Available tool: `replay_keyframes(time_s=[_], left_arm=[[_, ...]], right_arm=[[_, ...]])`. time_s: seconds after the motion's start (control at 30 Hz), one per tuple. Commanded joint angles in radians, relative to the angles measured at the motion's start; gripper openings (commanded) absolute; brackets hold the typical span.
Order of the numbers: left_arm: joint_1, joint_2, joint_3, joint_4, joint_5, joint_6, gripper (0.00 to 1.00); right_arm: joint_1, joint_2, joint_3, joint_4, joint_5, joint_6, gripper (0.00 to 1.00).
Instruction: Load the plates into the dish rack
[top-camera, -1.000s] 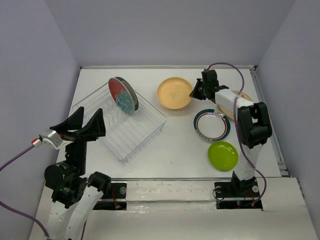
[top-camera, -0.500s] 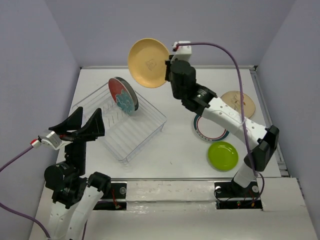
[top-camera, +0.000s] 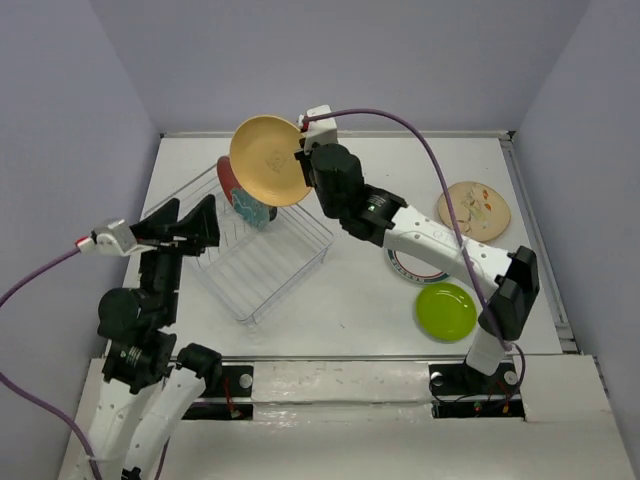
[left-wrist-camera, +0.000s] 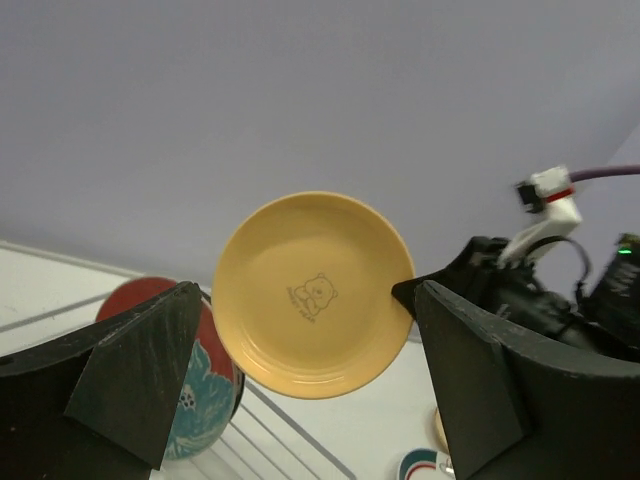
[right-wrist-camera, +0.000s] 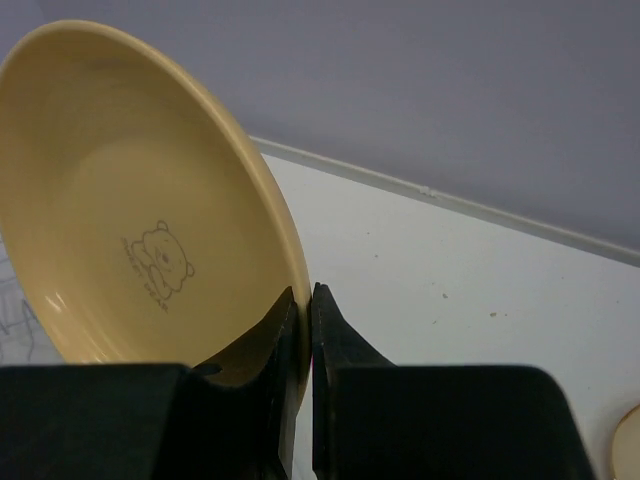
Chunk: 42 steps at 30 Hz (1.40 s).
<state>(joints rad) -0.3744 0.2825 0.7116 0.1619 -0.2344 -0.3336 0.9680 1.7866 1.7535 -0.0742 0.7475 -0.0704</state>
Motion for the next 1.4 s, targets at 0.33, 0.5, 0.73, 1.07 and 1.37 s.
replay_keyframes(time_s=[0.33, 0.5, 0.73, 1.07, 1.37], left_arm=[[0.089, 0.369, 0.118, -0.091, 0.187, -0.154, 0.99], [0.157, 0.359, 0.051, 0.065, 0.415, -0.214, 0.9], [0.16, 0.317, 0.014, 0.146, 0.513, -0.228, 0.11], [0.161, 0.235, -0.014, 0.194, 0.73, -0.153, 0.05], [0.152, 0.219, 0.023, 0.128, 0.721, -0.081, 0.05]], right_arm=[[-0.017, -0.294, -0.161, -0.004, -0.353, 0.133, 0.07], [-0.017, -0.346, -0.207, -0.021, -0.467, 0.156, 0.07], [-0.077, -0.389, -0.265, -0.027, -0.641, 0.221, 0.07], [-0.299, -0.426, -0.322, -0.03, -1.246, 0.294, 0.79], [-0.339, -0.297, -0.255, -0.039, -1.694, 0.328, 0.36]])
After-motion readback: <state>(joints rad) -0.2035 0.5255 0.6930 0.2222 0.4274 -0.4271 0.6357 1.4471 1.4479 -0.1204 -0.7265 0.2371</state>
